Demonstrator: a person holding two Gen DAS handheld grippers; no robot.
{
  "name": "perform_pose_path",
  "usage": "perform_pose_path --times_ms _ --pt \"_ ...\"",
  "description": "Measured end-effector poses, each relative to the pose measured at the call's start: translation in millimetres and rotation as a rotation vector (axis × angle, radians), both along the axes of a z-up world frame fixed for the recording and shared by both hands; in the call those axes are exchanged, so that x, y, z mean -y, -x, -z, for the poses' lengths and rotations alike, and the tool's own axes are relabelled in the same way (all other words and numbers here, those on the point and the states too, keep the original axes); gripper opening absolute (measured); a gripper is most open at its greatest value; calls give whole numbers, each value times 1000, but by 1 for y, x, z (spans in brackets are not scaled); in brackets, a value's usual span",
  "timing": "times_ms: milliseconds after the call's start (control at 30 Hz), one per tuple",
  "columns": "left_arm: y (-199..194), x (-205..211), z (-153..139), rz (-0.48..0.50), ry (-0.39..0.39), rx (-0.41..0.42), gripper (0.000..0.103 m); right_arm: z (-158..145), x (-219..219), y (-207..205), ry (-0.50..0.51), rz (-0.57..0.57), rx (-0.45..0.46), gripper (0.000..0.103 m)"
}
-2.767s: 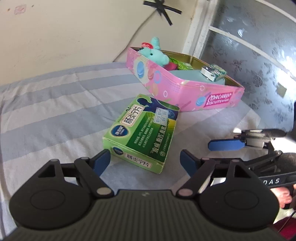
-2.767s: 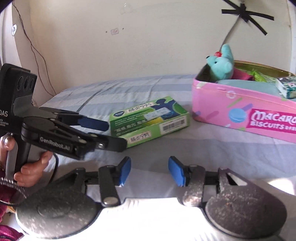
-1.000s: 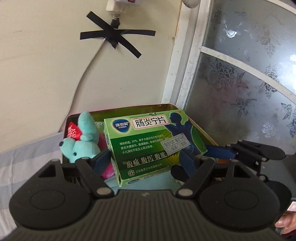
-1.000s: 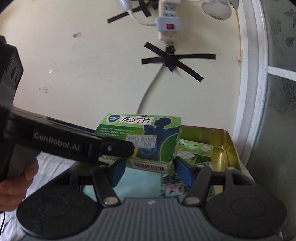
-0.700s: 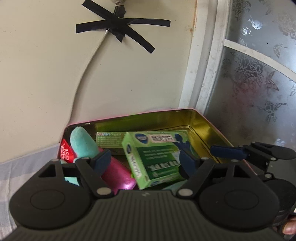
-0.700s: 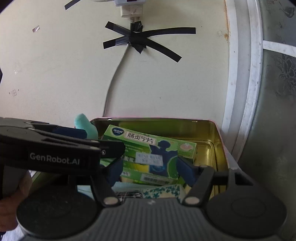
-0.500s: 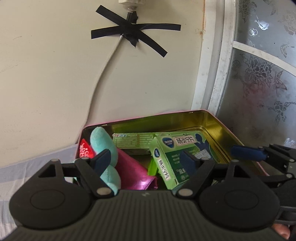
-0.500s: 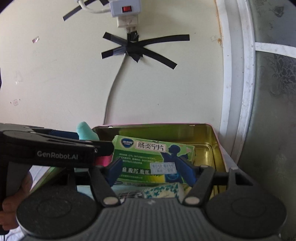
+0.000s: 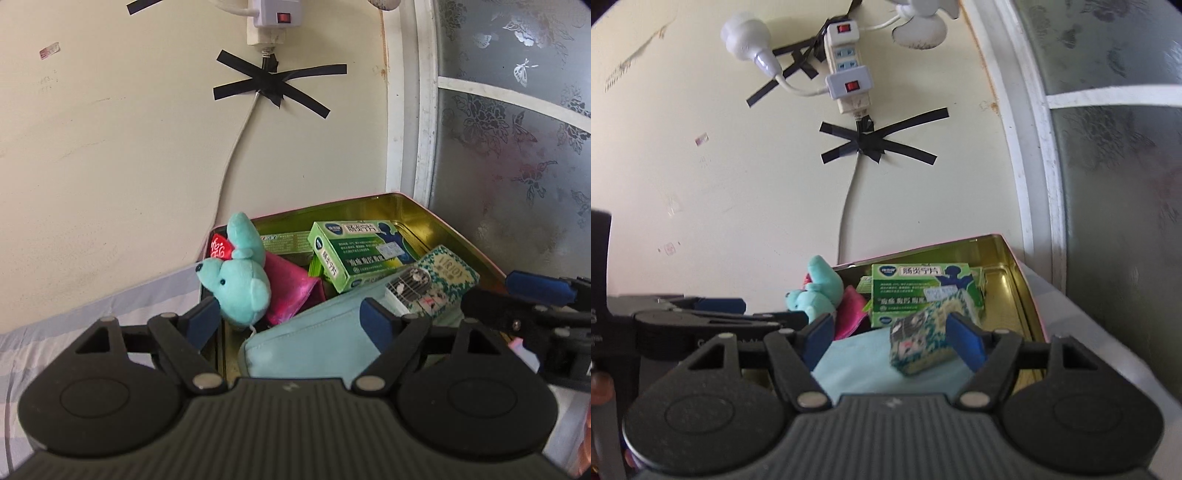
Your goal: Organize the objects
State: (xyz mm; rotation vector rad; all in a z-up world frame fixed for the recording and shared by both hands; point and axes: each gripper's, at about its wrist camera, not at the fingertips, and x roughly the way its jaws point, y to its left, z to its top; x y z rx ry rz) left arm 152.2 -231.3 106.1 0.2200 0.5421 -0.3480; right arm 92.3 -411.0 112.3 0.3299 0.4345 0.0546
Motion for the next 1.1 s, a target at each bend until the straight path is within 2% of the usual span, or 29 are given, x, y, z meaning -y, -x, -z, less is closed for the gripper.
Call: perform_pose_path --times_ms 33,100,167,333,667,700,767,867,1100 --pt "6 -3 1 0 0 0 89 1 -1 9 -19 11 9 69" --pt "20 -11 2 2 -1 11 90 2 -4 26 -47 44 29 70" --pt "33 -17 3 5 -5 21 90 4 -6 43 -84 80 47 75" --pt "63 -33 6 10 17 30 95 6 -15 76 -151 137 67 75" --pt "122 -59 22 8 50 23 102 1 -50 128 -140 154 92 80" --pt "127 -61 25 2 48 25 103 1 -54 133 -133 152 93 82" --pt "136 -65 30 -9 34 21 103 1 -63 142 -115 150 96 95" --pt "145 -70 36 -23 10 -3 103 2 -74 151 -89 148 89 102" --pt "156 -88 45 -90 23 -15 103 5 -84 153 -99 127 29 103"
